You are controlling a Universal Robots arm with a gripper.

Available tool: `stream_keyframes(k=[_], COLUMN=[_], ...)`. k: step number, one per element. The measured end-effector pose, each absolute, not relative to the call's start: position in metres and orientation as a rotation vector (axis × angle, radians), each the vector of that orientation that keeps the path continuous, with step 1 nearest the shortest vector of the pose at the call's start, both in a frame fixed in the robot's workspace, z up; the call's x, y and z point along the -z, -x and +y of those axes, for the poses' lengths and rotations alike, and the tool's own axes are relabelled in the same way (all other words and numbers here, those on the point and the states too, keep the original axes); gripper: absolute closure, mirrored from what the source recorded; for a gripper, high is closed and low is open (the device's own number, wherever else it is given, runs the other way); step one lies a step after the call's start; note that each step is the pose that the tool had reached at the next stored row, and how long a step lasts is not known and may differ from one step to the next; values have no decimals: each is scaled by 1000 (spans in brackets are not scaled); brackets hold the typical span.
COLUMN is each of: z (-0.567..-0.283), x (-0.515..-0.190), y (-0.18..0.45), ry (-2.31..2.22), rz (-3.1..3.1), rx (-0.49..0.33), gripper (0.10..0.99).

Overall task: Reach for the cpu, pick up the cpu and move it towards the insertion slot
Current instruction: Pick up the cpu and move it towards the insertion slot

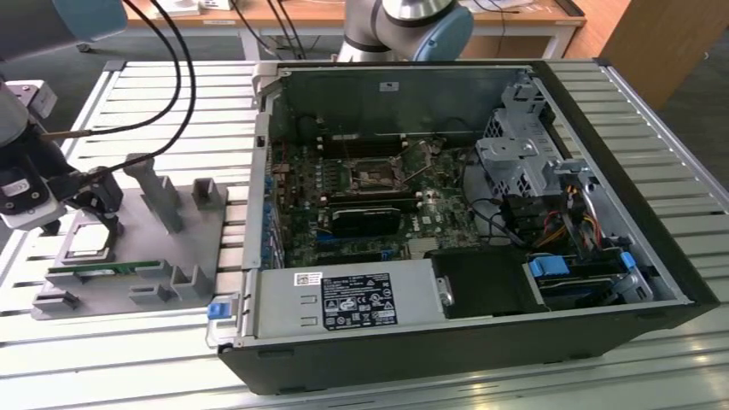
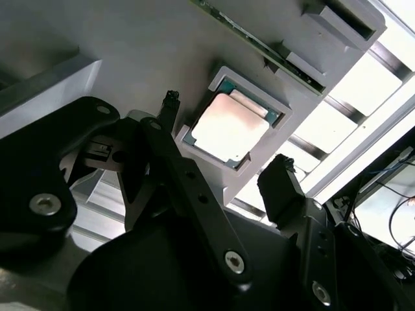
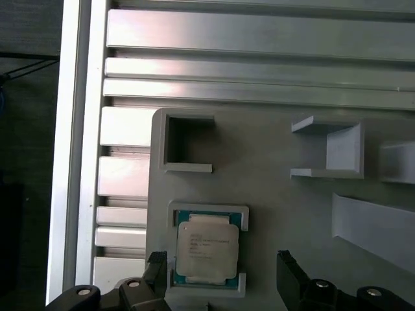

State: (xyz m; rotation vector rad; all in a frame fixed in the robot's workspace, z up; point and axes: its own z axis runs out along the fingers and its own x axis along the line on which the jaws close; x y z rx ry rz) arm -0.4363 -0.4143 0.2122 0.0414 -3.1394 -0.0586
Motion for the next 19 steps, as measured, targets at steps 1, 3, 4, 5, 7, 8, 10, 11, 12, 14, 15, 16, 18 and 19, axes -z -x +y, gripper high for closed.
stream_keyframes(k=[1,3,4,5,7,8,10,11,12,14,15,16,18,19], z=[-414,-414,-414,-414,-414,-414,-414,-414,-414,-414,-414,-414,-414,-414], x=[-210,-207,-206,-206,-203,-202,-199,-198,-196,-194,-193,-192,-191,-190], y=[436,437,438,438,439,439,440,440,441,441,442,442,442,442], ry=[-41,-41,-41,-41,-41,-41,-41,-41,-41,-41,-41,-41,-41,-42], rz=[-3139,-3139,-3139,-3139,-3139,-3139,-3139,-3139,-3139,-3139,-3139,-3139,-3139,-3139], rx=[59,59,58,58,59,59,58,59,59,59,59,59,59,59], gripper=[322,322,322,322,322,322,322,322,322,322,322,322,333,408])
